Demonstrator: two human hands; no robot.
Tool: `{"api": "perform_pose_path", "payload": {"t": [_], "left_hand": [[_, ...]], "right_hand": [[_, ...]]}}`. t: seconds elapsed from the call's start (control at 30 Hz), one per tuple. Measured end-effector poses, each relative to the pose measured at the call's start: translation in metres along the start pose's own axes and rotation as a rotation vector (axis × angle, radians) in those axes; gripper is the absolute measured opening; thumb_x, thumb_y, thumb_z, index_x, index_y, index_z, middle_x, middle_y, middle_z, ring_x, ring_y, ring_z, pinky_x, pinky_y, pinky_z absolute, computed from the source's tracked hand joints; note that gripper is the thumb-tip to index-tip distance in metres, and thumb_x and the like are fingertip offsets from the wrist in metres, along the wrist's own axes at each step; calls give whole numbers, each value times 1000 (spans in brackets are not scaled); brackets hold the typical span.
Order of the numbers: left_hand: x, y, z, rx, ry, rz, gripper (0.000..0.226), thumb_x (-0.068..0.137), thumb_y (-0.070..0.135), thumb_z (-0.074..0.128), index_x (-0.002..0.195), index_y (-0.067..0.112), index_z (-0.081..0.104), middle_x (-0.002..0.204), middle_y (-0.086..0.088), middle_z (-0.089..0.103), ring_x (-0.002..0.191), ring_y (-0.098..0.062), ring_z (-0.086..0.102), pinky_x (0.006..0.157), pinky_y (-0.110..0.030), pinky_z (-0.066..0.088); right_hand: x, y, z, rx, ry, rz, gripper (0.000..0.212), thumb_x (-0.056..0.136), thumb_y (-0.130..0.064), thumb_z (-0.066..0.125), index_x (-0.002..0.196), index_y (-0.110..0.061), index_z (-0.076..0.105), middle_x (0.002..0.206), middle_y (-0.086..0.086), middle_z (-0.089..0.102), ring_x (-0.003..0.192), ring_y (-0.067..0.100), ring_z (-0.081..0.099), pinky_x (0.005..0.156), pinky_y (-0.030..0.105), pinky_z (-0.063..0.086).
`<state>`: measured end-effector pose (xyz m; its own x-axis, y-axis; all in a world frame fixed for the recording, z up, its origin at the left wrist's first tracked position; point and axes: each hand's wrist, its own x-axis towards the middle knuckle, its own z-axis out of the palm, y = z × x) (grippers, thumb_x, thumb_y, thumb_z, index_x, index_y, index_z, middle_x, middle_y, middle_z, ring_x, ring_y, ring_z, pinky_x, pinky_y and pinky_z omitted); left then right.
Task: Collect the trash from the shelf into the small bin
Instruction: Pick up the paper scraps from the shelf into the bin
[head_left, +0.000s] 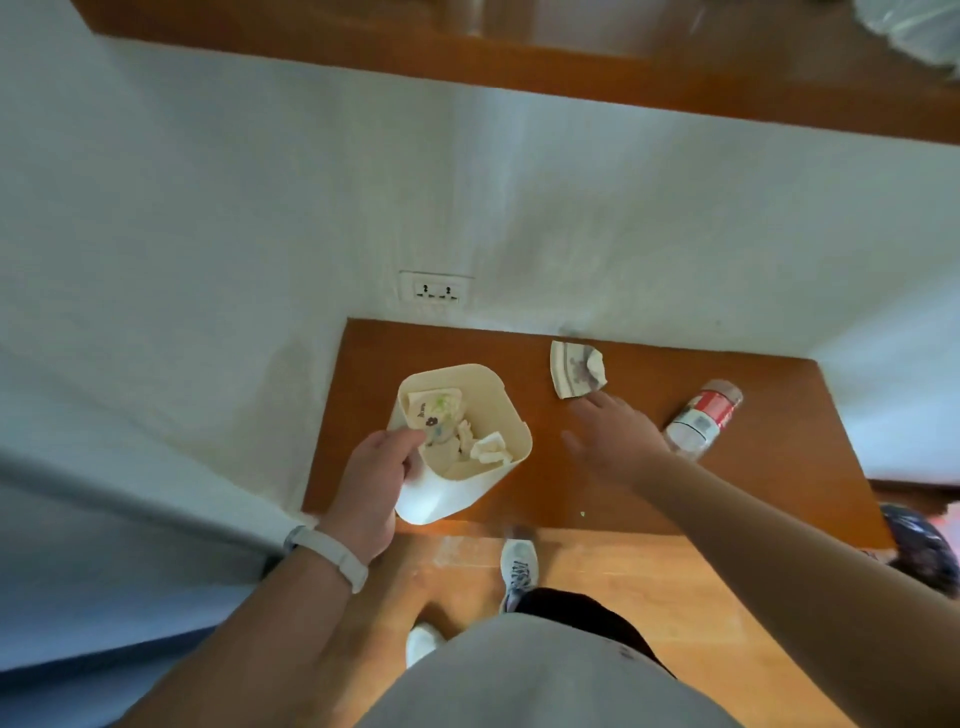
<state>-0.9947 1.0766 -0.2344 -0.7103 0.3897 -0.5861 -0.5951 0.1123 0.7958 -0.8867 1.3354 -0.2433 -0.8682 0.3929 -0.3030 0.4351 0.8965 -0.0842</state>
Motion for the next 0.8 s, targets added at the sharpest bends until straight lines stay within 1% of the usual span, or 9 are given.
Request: {"api": "perform_pose_path", "payload": {"t": [0.07, 0.17, 0.3, 0.37, 0.43, 0.53, 0.67, 0.73, 0.8], "left_hand": [[1, 0, 9, 39, -7, 6, 27, 94, 29, 61, 112, 9, 66, 111, -11, 73, 108, -26, 66, 93, -38, 52], [3, 3, 21, 94, -18, -8, 39, 82, 43, 66, 110, 16, 68, 114, -8, 72, 114, -26, 64, 104, -44, 50], [12, 6, 39, 112, 17, -19, 26, 92, 38, 64, 111, 21, 66, 117, -7, 70, 116, -25, 62, 105, -44, 49], [15, 8, 52, 115, 44, -30, 22, 93, 37, 63, 111, 24, 66, 118, -6, 70, 116, -26, 62, 105, -44, 49], [18, 11, 66, 105, 85, -45, 20, 94, 35, 64, 111, 25, 66, 117, -7, 70, 116, -27, 63, 101, -41, 51], [22, 19, 91, 84, 142, -63, 15, 96, 28, 63, 110, 23, 65, 115, -9, 70, 111, -26, 64, 86, -34, 54], [21, 23, 121, 75, 230, -62, 10, 96, 21, 61, 105, 18, 65, 112, -13, 69, 109, -29, 64, 94, -38, 53], [23, 24, 131, 52, 284, -70, 10, 96, 17, 60, 104, 13, 66, 111, -17, 70, 107, -31, 65, 90, -38, 54], [23, 25, 139, 22, 327, -79, 10, 97, 15, 59, 103, 11, 66, 108, -18, 71, 103, -29, 67, 82, -35, 54]], "right_hand": [[3, 16, 3, 10, -11, 47, 39, 97, -44, 47, 127, -21, 54, 130, 2, 54, 118, 24, 53, 93, 42, 51], [14, 41, 7, 33, -23, 98, 41, 96, -42, 48, 132, -21, 52, 132, 3, 53, 118, 25, 54, 91, 42, 52], [37, 68, 12, 23, -37, 91, 52, 96, -40, 48, 145, -25, 41, 135, 4, 52, 121, 25, 52, 93, 42, 52], [50, 81, 13, 18, -31, 75, 50, 96, -39, 49, 143, -23, 44, 135, 4, 52, 121, 25, 52, 94, 41, 51], [64, 93, 16, 37, -22, 64, 48, 96, -39, 50, 140, -20, 46, 136, 5, 51, 121, 25, 53, 95, 41, 51], [90, 110, 21, 72, -19, 36, 50, 95, -39, 49, 140, -19, 43, 134, 6, 51, 116, 24, 55, 91, 40, 53], [125, 124, 27, 98, -34, 3, 63, 96, -46, 48, 148, -17, 30, 142, 7, 47, 124, 27, 52, 93, 42, 53], [141, 128, 29, 135, -19, -4, 65, 95, -48, 52, 148, -17, 30, 142, 6, 47, 125, 26, 52, 94, 42, 54], [156, 130, 33, 168, 1, -24, 66, 92, -48, 59, 144, -16, 34, 137, 5, 51, 119, 23, 57, 89, 39, 57]]}}
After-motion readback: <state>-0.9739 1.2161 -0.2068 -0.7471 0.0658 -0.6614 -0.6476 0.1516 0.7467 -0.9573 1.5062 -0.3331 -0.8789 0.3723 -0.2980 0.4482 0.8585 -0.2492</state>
